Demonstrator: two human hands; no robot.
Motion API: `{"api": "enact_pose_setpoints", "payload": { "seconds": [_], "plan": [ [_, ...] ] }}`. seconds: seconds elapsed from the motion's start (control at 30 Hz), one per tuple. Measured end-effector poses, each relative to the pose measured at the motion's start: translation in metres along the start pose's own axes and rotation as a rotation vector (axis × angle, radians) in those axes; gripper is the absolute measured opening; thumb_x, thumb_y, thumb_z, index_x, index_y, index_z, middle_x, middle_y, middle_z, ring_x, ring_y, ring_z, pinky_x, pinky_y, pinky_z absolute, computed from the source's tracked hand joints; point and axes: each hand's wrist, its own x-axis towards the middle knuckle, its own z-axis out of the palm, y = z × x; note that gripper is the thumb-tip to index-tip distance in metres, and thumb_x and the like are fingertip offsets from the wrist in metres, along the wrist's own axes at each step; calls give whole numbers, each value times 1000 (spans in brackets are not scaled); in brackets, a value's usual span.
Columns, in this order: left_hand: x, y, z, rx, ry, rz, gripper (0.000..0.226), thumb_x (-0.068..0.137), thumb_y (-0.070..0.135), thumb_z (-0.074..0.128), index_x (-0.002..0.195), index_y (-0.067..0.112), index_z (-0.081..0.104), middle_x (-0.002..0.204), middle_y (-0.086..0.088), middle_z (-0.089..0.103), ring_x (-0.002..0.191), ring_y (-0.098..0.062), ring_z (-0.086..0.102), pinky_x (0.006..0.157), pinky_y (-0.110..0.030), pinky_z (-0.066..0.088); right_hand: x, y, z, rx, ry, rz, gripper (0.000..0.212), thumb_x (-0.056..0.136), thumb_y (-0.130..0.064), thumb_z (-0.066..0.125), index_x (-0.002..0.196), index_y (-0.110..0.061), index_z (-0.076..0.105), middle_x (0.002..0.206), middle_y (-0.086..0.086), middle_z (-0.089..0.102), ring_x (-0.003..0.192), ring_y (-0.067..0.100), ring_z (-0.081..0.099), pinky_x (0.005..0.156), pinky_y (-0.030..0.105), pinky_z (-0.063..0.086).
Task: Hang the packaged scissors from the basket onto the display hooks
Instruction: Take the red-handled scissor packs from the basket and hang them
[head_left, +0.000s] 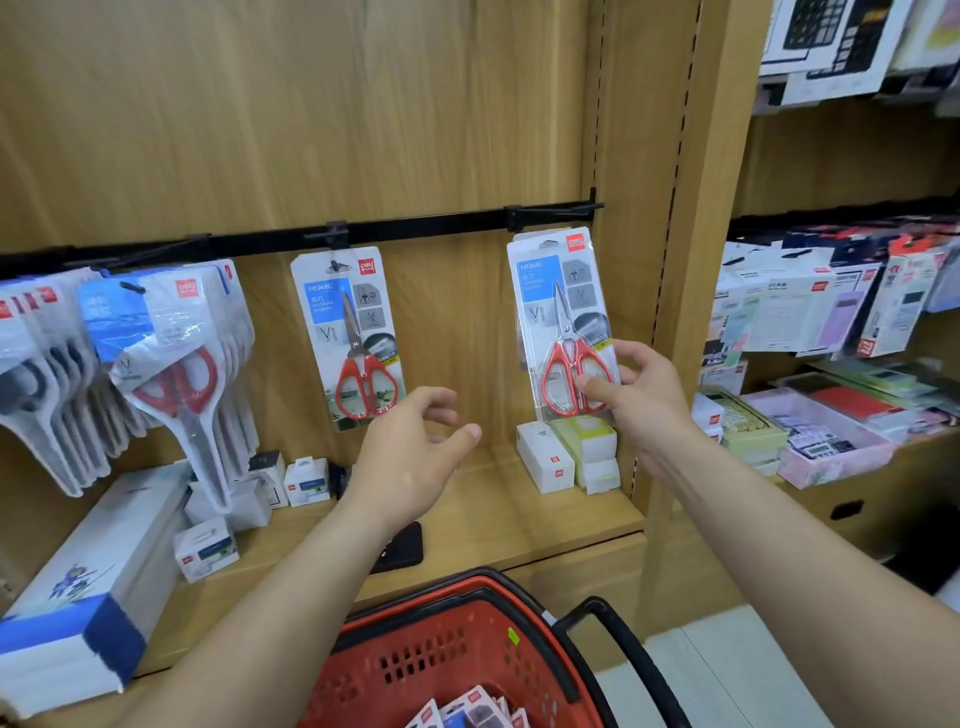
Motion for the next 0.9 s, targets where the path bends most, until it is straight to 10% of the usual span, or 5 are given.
{"api": "enact_pose_setpoints", "payload": {
  "seconds": [0.9],
  "plan": [
    [35,6,11,166,-16,81,43,97,37,70,136,24,59,110,15,64,90,-2,66,87,-32,57,39,18,-6,50,90,-40,14,92,-17,76,102,-20,68,101,3,79,92,16,77,89,46,62]
  ]
}}
